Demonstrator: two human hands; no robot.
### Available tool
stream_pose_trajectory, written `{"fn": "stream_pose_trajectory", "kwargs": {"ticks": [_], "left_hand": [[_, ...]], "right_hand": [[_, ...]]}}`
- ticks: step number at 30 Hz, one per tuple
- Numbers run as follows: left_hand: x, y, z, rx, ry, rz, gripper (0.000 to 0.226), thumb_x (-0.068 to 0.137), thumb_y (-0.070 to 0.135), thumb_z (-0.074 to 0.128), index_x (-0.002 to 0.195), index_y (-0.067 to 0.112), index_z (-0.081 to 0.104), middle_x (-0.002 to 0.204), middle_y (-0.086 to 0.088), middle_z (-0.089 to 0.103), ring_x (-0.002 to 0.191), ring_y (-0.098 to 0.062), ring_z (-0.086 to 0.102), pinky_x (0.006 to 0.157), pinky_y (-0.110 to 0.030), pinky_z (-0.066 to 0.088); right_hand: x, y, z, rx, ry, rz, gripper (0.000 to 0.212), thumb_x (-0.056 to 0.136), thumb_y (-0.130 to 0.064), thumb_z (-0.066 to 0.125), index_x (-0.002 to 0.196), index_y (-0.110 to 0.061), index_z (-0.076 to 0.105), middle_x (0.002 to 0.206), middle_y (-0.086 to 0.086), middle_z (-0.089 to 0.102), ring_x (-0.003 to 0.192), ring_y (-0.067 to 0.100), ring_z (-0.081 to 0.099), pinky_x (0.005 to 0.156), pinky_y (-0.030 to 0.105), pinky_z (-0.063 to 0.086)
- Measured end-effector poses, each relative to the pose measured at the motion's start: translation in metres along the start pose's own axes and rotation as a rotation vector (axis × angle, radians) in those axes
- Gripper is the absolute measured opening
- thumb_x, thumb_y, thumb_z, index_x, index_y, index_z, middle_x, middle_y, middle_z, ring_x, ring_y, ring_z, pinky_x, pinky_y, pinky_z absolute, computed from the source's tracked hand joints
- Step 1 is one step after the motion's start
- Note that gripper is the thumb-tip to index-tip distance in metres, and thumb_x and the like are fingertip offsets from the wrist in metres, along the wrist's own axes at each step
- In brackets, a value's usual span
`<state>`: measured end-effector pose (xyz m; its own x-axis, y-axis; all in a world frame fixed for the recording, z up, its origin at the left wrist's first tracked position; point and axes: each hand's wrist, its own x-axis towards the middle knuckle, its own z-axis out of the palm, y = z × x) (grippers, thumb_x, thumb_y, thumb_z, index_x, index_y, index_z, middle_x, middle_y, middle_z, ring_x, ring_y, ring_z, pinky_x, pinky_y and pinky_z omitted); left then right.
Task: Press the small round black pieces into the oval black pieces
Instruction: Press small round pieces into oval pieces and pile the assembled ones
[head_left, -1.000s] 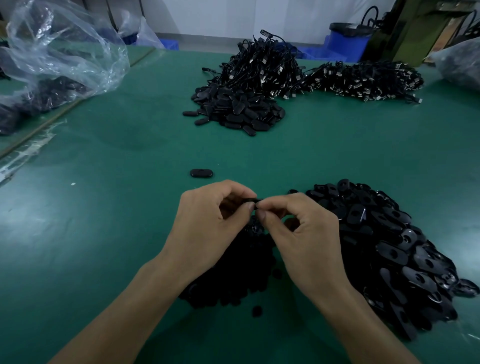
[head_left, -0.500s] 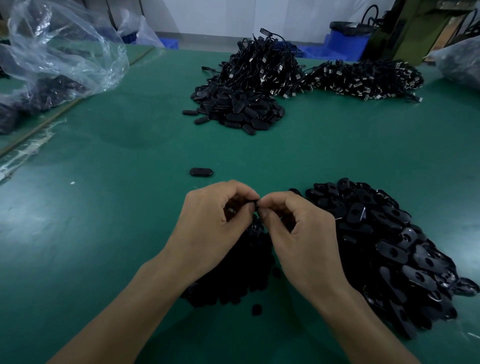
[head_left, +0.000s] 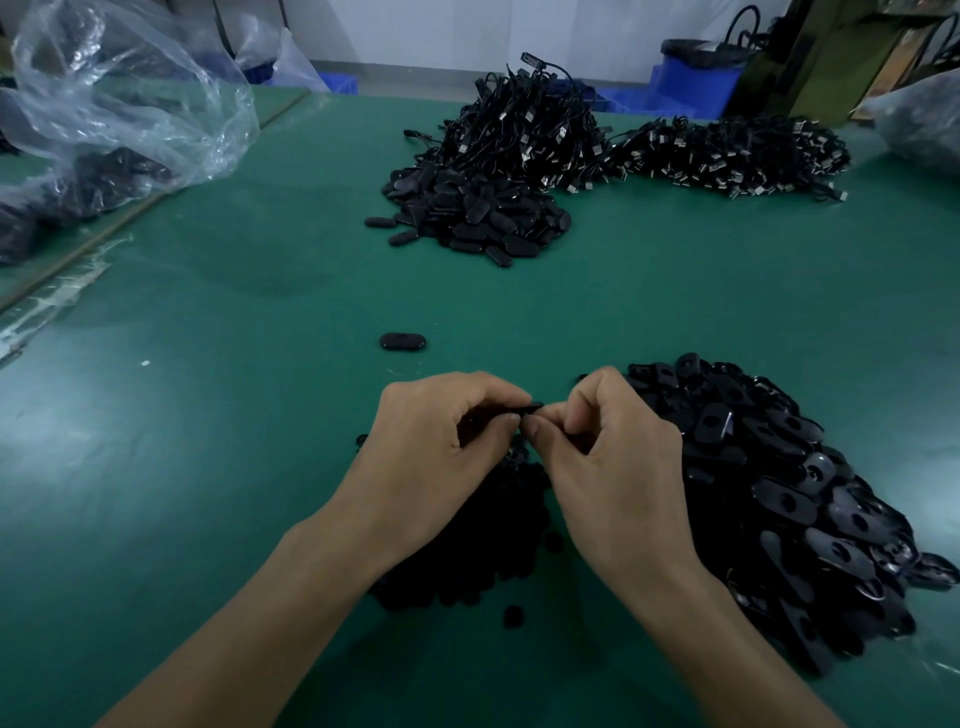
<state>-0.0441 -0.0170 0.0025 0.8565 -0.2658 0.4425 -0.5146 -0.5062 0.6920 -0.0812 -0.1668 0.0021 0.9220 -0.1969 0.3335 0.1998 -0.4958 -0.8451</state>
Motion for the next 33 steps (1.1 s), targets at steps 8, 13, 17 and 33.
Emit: {"fn": "stream_pose_trajectory", "kwargs": {"ticks": [8,13,17,33], "left_hand": [[-0.002,0.0,0.004,-0.025,0.048,-0.004,0.023,0.086,0.008,0.07,0.1,0.023,0.078,0.087,0.026,0.072,0.085,0.009,0.067,0.077,-0.005,0.048],[-0.001,0.001,0.003,-0.132,0.079,-0.075,0.021,0.087,0.013,0.071,0.099,0.028,0.077,0.089,0.025,0.074,0.079,0.005,0.07,0.073,-0.007,0.05],[-0.002,0.002,0.003,-0.1,0.052,-0.075,0.025,0.088,0.003,0.072,0.099,0.025,0.078,0.086,0.023,0.074,0.08,0.005,0.069,0.074,-0.008,0.05],[-0.003,0.002,0.009,0.152,0.054,-0.022,0.021,0.082,0.008,0.077,0.099,0.019,0.072,0.088,0.012,0.07,0.085,-0.004,0.059,0.078,-0.005,0.039]], "right_hand": [[0.001,0.0,0.004,0.002,0.034,0.04,0.046,0.089,-0.008,0.074,0.062,-0.019,0.038,0.07,0.001,0.068,0.064,0.016,0.063,0.053,0.013,0.046],[0.004,0.0,0.003,0.131,0.015,0.029,0.057,0.087,0.002,0.073,0.058,-0.029,0.035,0.069,-0.009,0.067,0.076,0.003,0.069,0.067,0.011,0.05],[0.003,0.001,0.002,0.099,0.025,0.007,0.056,0.087,0.0,0.075,0.059,-0.026,0.033,0.069,-0.006,0.067,0.075,0.007,0.07,0.062,0.016,0.052],[0.0,0.0,0.01,-0.036,0.05,0.05,0.04,0.089,-0.009,0.07,0.068,-0.035,0.048,0.067,-0.007,0.061,0.055,0.013,0.053,0.056,0.04,0.05]]}}
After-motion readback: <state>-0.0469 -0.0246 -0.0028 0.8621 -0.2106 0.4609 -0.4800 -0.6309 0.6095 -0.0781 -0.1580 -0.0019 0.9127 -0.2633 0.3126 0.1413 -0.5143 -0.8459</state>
